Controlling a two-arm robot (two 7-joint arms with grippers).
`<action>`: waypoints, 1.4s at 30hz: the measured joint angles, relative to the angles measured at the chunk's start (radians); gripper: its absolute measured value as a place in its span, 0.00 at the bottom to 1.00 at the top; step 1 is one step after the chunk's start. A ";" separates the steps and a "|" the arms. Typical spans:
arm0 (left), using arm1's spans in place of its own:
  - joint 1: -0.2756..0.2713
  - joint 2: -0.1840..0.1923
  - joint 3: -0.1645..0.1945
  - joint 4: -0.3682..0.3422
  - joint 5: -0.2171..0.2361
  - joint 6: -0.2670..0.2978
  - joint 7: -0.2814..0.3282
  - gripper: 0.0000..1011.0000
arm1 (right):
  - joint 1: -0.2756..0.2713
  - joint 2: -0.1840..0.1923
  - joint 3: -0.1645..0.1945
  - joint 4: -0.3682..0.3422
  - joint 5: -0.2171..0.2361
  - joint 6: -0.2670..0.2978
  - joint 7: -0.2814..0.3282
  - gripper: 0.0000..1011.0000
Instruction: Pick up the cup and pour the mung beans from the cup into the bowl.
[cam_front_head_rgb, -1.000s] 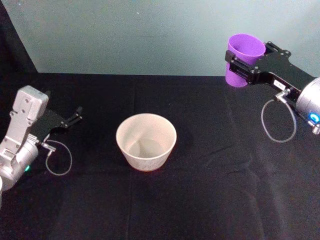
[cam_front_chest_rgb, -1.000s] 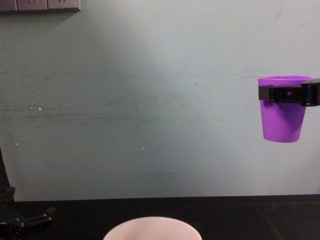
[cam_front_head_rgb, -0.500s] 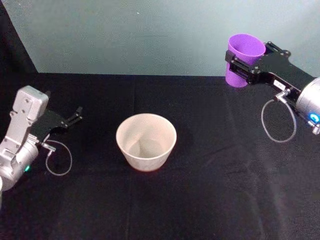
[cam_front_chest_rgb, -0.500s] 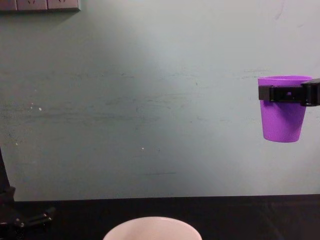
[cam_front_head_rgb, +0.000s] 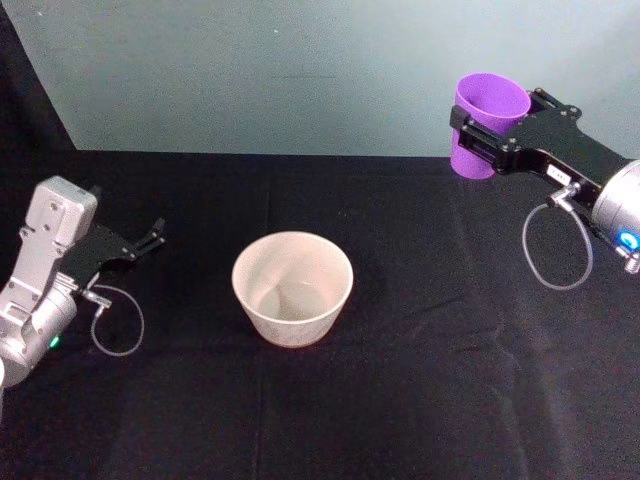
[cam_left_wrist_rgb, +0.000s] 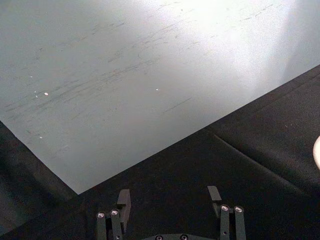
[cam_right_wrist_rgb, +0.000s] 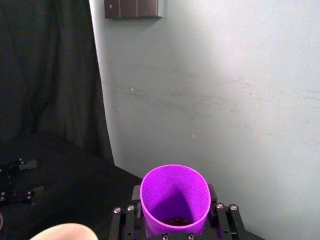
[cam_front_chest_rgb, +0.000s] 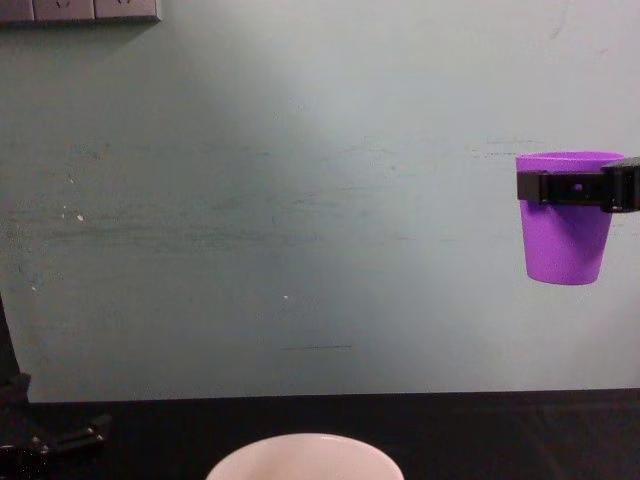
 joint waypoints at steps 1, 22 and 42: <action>0.000 0.000 0.000 0.000 0.000 0.000 0.000 0.99 | 0.000 0.000 0.000 0.000 0.000 0.000 0.000 0.72; 0.000 0.000 0.000 0.000 0.000 0.000 0.000 0.99 | 0.000 0.000 0.000 0.000 0.000 0.000 0.000 0.72; 0.000 0.000 0.000 0.000 0.000 0.000 0.000 0.99 | 0.000 0.000 0.000 0.000 0.000 0.000 0.000 0.72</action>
